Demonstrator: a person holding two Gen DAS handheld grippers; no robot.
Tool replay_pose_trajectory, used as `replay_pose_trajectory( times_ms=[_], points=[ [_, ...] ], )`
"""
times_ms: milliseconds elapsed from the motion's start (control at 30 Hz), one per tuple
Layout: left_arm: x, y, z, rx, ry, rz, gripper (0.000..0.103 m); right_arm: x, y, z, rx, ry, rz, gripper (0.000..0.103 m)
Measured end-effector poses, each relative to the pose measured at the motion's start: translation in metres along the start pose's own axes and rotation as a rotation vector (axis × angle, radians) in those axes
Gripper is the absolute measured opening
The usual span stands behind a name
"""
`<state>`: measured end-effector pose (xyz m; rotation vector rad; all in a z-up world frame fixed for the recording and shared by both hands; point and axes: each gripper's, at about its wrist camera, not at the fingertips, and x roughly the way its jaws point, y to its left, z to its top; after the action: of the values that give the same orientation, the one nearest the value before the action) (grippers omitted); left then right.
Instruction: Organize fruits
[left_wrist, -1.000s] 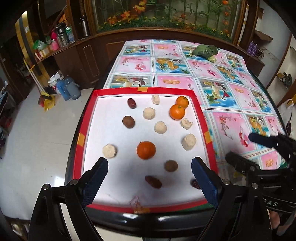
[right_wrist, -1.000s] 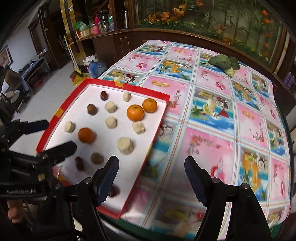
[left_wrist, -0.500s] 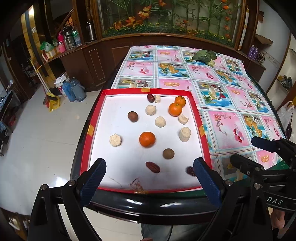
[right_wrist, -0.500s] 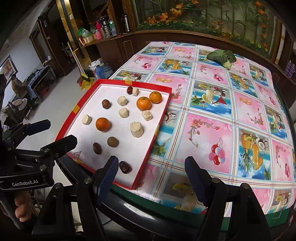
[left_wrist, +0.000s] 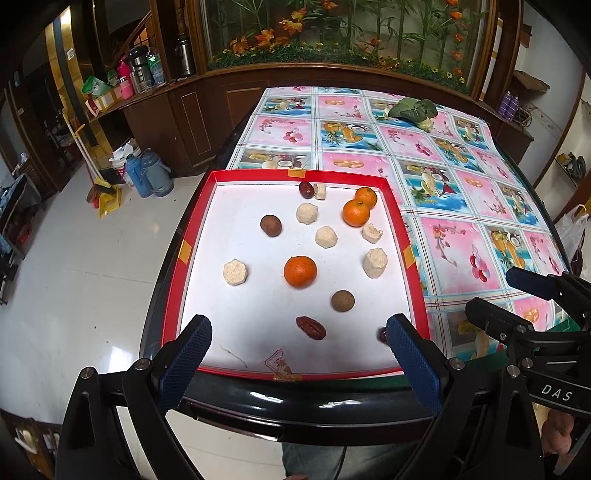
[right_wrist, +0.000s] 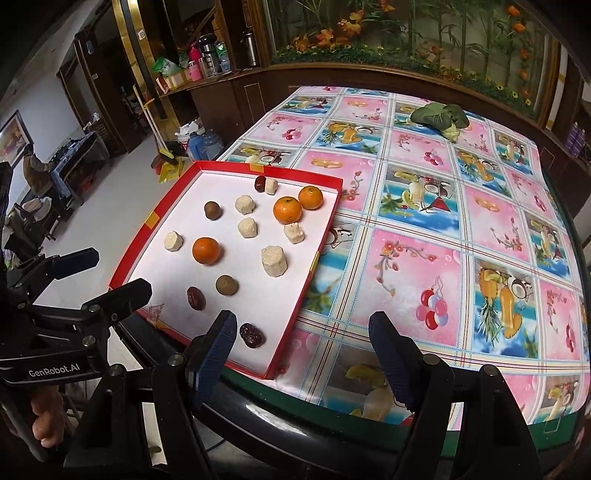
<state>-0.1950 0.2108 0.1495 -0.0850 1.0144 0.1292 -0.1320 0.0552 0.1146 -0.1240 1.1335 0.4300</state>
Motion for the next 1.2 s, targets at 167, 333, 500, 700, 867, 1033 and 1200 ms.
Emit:
replay_pose_trajectory(
  times_ms=[167, 333, 500, 700, 867, 1033, 1200],
  points=[
    [0.003, 0.002, 0.000, -0.006, 0.005, -0.002, 0.096, 0.003, 0.002, 0.001, -0.002, 0.005, 0.002, 0.076],
    [0.004, 0.004, 0.001, -0.007, 0.004, 0.000, 0.096, 0.003, 0.004, 0.003, -0.004, 0.004, 0.005, 0.076],
    [0.003, 0.005, -0.001, -0.007, 0.000, 0.004, 0.096, 0.004, 0.004, 0.003, -0.005, 0.003, 0.005, 0.076],
    [0.005, 0.005, -0.002, -0.006, 0.005, 0.002, 0.096, 0.003, 0.005, 0.005, -0.006, -0.005, -0.006, 0.076],
    [0.007, 0.006, -0.001, -0.008, 0.010, -0.005, 0.096, 0.004, 0.005, 0.006, -0.008, -0.005, -0.009, 0.076],
    [0.010, 0.007, 0.000, -0.011, 0.016, -0.008, 0.097, 0.006, 0.004, 0.006, -0.007, -0.002, -0.010, 0.076],
    [0.012, 0.008, 0.002, -0.016, 0.020, -0.007, 0.096, 0.008, 0.004, 0.008, -0.006, 0.000, -0.011, 0.076]
  ],
)
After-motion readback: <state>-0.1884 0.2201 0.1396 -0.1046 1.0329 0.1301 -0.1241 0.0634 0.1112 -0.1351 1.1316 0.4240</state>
